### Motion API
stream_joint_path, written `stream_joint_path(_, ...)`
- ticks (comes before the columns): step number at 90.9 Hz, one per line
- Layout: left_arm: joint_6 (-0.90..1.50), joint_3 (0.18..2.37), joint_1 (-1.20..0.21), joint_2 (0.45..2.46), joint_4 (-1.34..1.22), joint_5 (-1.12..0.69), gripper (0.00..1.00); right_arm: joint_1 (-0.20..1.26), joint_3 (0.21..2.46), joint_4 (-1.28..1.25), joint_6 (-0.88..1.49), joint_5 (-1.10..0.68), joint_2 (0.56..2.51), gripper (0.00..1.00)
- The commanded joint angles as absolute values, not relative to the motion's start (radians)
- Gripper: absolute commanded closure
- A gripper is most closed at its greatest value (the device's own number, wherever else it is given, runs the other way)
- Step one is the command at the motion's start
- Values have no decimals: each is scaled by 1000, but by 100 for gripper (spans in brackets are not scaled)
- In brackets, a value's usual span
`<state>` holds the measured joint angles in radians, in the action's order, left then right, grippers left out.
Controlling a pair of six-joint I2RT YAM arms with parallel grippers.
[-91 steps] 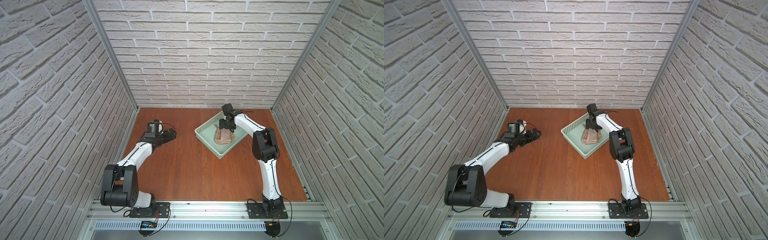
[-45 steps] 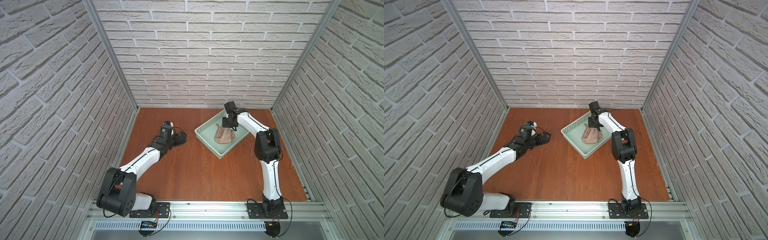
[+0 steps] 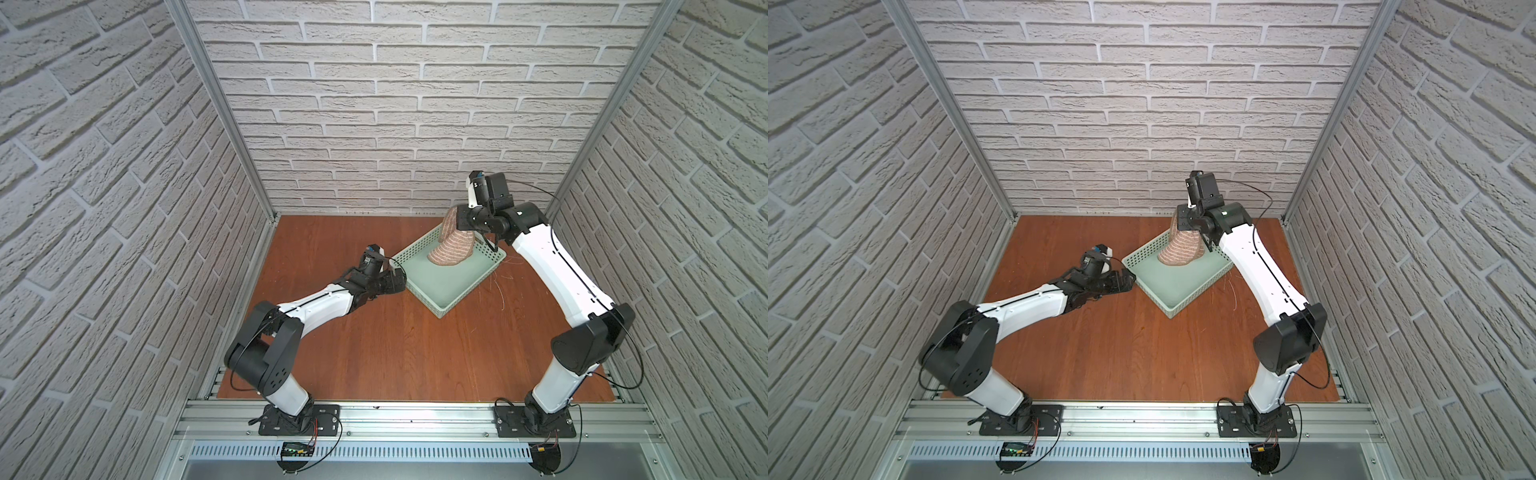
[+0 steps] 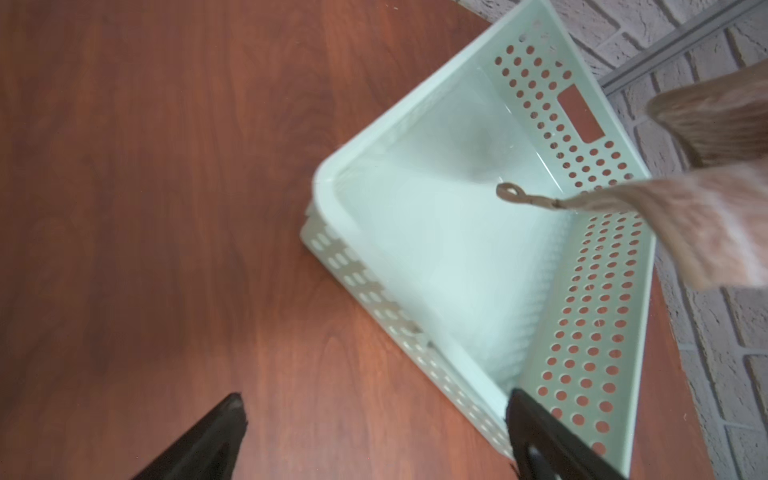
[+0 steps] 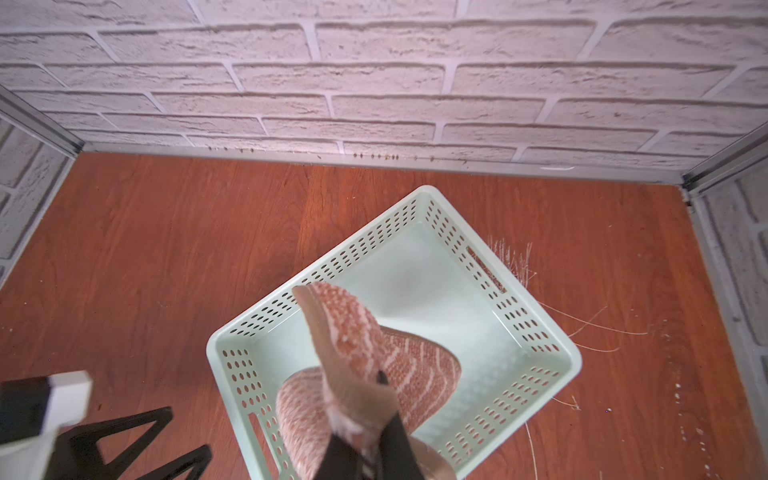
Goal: Fold the square dishcloth
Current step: Place the cleaning item at the center of the board.
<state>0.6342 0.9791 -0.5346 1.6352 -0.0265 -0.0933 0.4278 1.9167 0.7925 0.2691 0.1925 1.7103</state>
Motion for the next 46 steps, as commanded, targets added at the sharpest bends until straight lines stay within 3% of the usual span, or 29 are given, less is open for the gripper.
stream_joint_path(1, 649, 1065, -572, 1692, -13, -77, 2, 426, 1884, 844, 252, 291, 1593, 97)
stream_joint_path(46, 701, 1207, -555, 1832, 110, -21, 6, 426, 1656, 1031, 322, 588, 1217, 97)
